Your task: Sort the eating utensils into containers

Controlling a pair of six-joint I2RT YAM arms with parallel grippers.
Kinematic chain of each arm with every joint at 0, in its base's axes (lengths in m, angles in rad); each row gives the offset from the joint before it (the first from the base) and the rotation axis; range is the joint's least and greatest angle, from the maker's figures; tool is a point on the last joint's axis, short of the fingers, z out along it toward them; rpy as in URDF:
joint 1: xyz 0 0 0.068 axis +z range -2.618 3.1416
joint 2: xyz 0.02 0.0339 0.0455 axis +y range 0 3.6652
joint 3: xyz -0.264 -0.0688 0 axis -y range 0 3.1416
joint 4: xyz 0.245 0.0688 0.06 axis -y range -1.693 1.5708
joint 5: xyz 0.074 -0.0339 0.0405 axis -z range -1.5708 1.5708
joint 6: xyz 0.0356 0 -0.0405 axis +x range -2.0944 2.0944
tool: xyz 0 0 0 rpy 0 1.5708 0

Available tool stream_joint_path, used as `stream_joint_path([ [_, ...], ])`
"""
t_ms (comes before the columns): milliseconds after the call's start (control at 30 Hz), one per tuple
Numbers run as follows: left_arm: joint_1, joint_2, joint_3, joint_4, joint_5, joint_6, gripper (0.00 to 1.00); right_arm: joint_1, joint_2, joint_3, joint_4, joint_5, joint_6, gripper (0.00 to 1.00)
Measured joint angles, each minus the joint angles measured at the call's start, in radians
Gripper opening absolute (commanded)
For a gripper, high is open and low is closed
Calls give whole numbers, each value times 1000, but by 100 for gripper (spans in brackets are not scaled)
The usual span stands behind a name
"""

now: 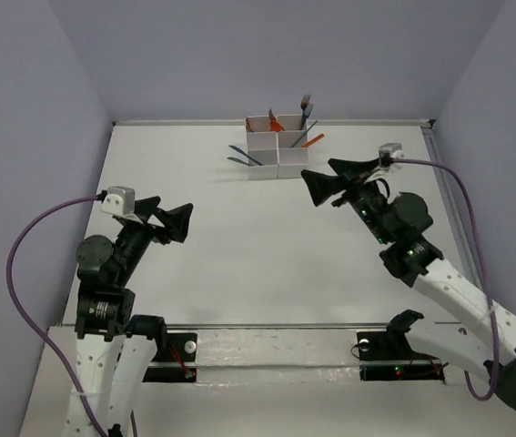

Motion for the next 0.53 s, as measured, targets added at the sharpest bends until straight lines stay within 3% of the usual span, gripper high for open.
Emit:
stream_joint_path([
  [200,0,-87,0,40,0,0,99,0,-340,-142,-154,180,24,100],
  [333,0,-91,-1,43,-4,0,99,0,-418,-223,-262,274,32,100],
  [533,0,-91,-2,43,-5,3,99,0,-397,-284,-370,308,69,100],
])
